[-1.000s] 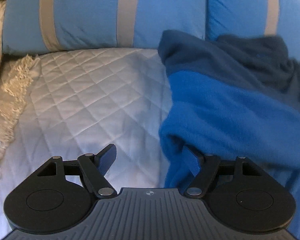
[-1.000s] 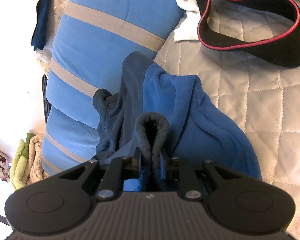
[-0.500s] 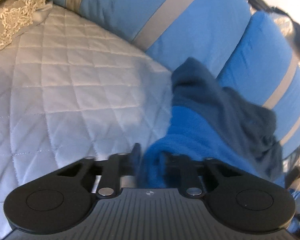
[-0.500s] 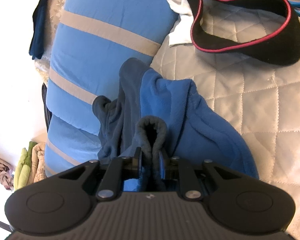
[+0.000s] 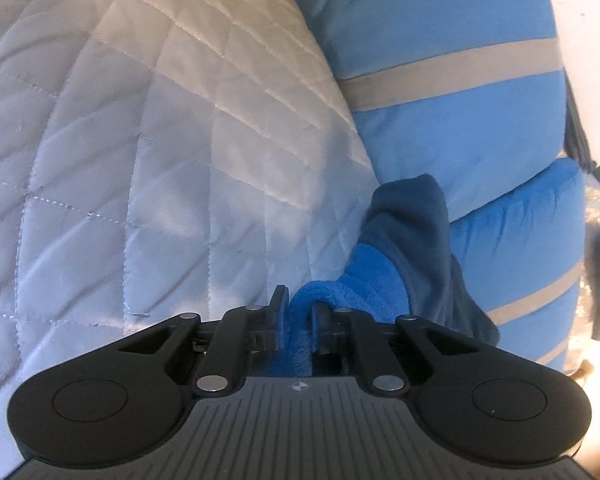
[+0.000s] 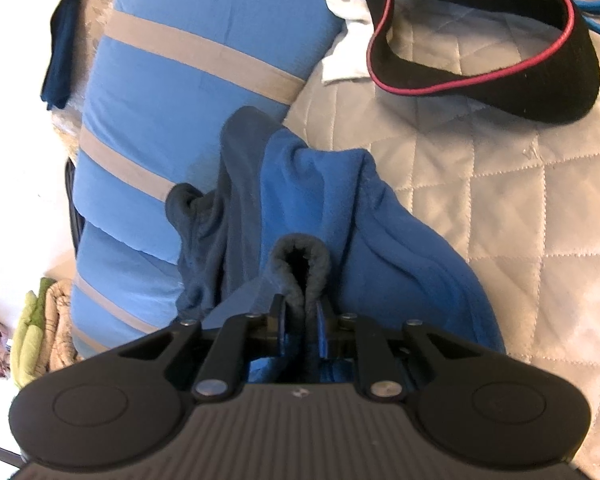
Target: Fold clothes
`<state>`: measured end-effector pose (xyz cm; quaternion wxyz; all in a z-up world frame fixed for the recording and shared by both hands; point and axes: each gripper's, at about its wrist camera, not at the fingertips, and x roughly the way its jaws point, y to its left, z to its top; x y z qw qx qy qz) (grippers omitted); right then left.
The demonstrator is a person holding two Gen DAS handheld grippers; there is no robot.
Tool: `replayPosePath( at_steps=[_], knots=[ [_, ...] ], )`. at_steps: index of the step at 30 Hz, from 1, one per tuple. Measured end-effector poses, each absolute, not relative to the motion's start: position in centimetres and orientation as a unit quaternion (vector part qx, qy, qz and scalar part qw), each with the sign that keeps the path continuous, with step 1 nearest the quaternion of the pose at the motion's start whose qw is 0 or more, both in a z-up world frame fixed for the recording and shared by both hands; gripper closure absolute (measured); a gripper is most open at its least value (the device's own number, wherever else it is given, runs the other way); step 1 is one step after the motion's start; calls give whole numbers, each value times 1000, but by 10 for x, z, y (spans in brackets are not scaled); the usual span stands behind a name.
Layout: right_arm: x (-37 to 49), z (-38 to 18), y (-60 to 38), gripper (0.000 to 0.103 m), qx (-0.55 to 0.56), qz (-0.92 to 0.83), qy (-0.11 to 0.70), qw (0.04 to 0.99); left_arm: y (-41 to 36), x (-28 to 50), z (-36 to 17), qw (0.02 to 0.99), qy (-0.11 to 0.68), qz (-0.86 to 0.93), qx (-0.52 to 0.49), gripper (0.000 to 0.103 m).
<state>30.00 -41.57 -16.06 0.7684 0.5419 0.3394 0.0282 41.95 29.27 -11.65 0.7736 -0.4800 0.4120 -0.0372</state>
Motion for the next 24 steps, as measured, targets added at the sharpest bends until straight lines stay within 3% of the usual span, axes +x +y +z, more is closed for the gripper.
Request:
replayPosePath(
  at_steps=[2, 3, 4, 6, 13, 18, 20, 21, 22, 24],
  knots=[
    [302, -164, -416, 83, 548, 29, 353, 758, 291, 419, -117, 773, 417, -35, -476, 93],
    [302, -167, -417, 77, 555, 29, 361, 749, 291, 419, -117, 773, 419, -34, -474, 91],
    [303, -170, -418, 49, 562, 30, 368, 740, 290, 420, -118, 774, 420, -32, -473, 90],
    [305, -176, -419, 32, 576, 32, 382, 722, 289, 419, -119, 775, 421, -30, -470, 87],
    [295, -175, -408, 24, 591, 58, 391, 703, 282, 418, -111, 796, 421, -19, -435, 79],
    [286, -166, -391, 24, 569, 79, 407, 710, 283, 416, -118, 786, 416, -11, -457, 79],
    [288, -165, -383, 42, 552, 84, 418, 717, 285, 413, -120, 780, 412, -11, -470, 81],
    [289, -163, -379, 65, 537, 74, 419, 729, 286, 413, -121, 778, 411, -13, -475, 86],
    [289, -161, -377, 75, 527, 68, 417, 738, 287, 412, -124, 773, 410, -14, -484, 87],
    [288, -156, -375, 85, 511, 57, 407, 755, 290, 411, -127, 763, 407, -13, -502, 92]
  ],
)
